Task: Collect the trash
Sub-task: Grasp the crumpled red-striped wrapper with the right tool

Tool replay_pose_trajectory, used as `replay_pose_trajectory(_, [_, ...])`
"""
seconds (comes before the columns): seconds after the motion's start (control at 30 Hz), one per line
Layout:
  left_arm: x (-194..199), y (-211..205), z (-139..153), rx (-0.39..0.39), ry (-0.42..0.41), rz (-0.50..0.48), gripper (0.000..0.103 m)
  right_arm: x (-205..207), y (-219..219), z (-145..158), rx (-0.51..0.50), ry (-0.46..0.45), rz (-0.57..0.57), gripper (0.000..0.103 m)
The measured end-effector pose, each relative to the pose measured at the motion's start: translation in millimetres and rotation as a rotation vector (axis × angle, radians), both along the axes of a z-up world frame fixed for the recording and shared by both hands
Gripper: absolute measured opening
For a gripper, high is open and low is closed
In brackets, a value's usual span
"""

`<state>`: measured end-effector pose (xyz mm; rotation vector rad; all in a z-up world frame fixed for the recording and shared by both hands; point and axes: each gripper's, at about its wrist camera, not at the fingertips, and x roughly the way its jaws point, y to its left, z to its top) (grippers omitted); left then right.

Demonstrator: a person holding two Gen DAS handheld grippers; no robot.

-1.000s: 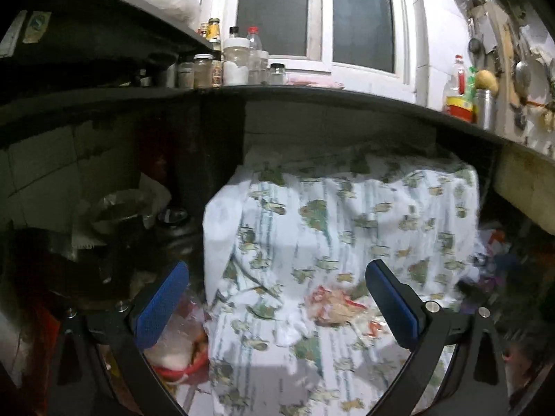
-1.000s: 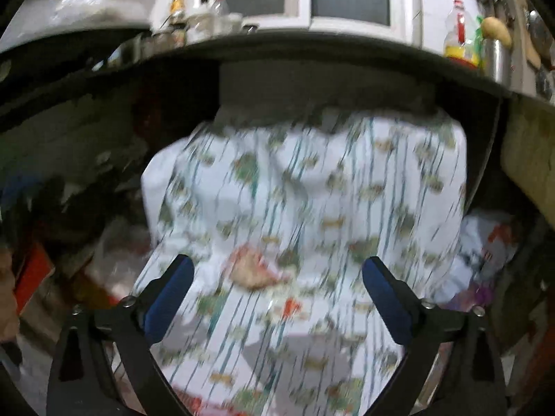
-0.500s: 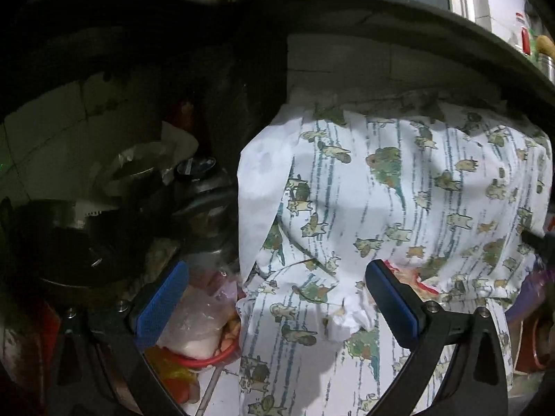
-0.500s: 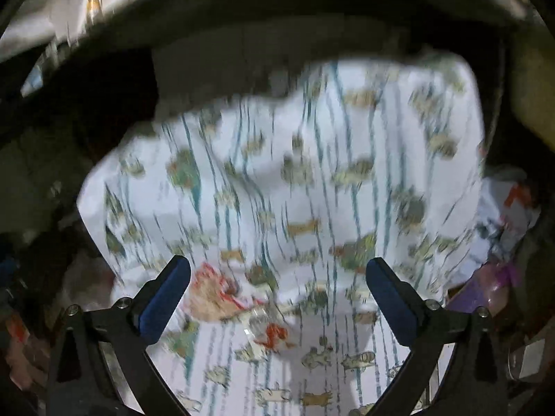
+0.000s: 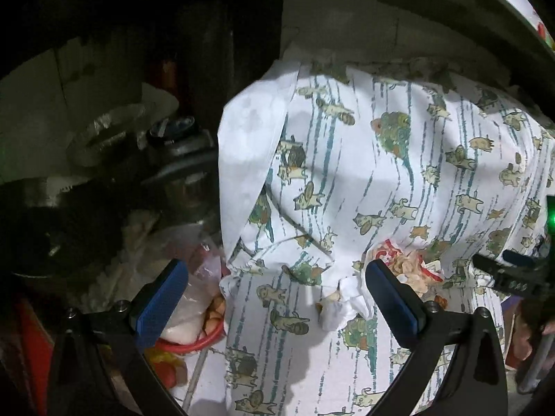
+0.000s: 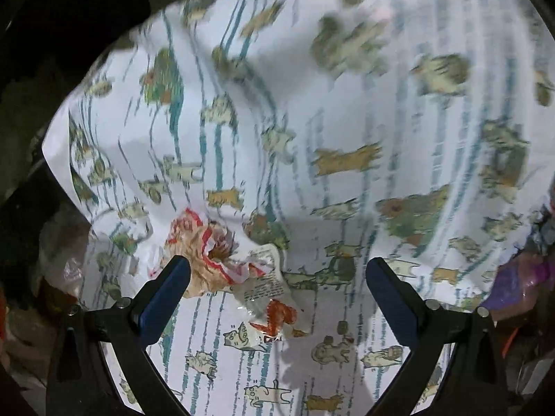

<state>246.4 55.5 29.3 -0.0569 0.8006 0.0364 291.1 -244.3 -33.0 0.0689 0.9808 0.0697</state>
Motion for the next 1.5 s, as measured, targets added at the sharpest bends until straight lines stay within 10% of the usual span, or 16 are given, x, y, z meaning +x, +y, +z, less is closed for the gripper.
replay_pose_trajectory(0.4, [22.2,-8.6,-42.1,0.115,0.192,0.034,0.103,45.9,32.3,-72.0,0.043,0.219,0.001,0.100])
replay_pose_trajectory(0.87, [19.1,1.7,-47.4,0.115,0.216,0.037,0.103,47.1,84.4,-84.0,0.049,0.211,0.141,0.096])
replay_pose_trajectory(1.03, [18.7,4.2,-42.8,0.101,0.207,0.045,0.103,44.0,97.1,-84.4,0.055,0.210,0.175,0.066])
replay_pose_trajectory(1.2, [20.0,4.2,-41.0,0.098,0.203,0.049,0.103,40.0,101.3,-72.0,0.103,0.195,0.184,0.008])
replay_pose_trajectory(1.5, [25.1,-2.5,-42.0,0.098,0.199,0.052,0.103,26.2,72.8,-35.7,0.057,0.104,0.167,0.005])
